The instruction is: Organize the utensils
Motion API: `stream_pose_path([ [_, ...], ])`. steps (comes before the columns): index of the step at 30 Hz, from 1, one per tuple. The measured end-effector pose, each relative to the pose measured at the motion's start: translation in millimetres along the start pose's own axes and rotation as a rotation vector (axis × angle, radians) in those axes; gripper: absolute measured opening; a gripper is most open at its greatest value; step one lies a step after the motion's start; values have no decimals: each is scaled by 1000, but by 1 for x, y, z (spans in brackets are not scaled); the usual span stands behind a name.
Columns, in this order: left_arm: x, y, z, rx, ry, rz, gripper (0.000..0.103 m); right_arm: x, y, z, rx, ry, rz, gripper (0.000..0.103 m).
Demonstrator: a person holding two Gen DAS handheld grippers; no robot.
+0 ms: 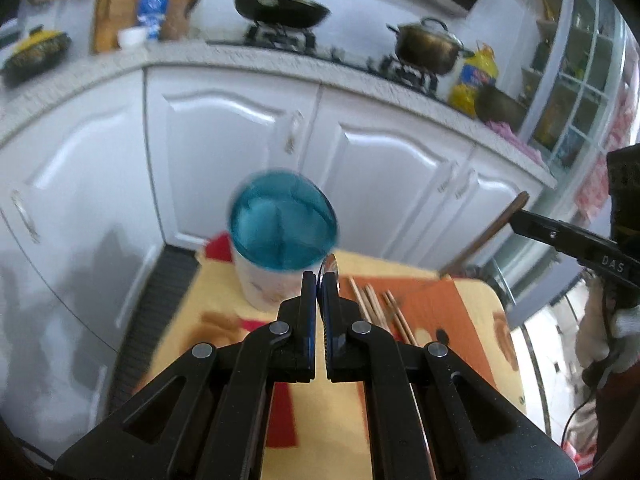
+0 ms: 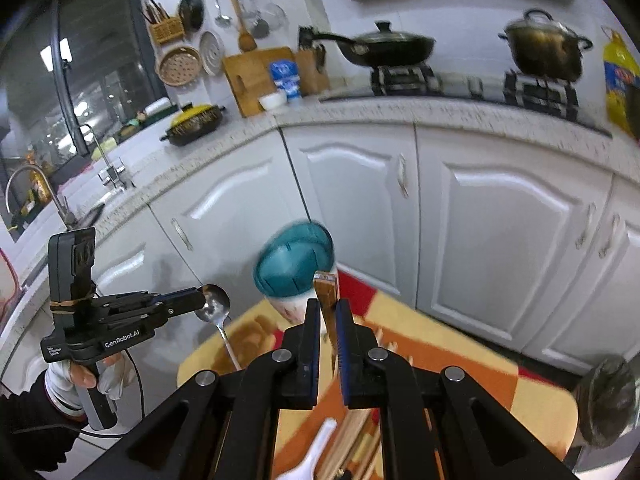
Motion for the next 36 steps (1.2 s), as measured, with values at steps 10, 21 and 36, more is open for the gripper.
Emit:
stream_pose_path([
  [10, 48, 57, -15, -122, 190, -22, 1, 42, 59, 4, -60, 34, -90, 1],
  [21, 65, 59, 4, -101, 179, -74, 1, 23, 22, 75, 133, 8, -78, 9],
  [36, 70, 61, 4, -95, 196, -67, 2, -51, -66, 235, 455, -93, 121, 22],
])
Point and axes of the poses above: each gripper's, at about its wrist camera, not at the fingertips, and z roughly the way its jaws point, x to its left, y to its top, the point moved 3 cm from there along z, roughly the way its jaws point, and after that the axes turned 5 degrees about z, right-handed, at the moved point
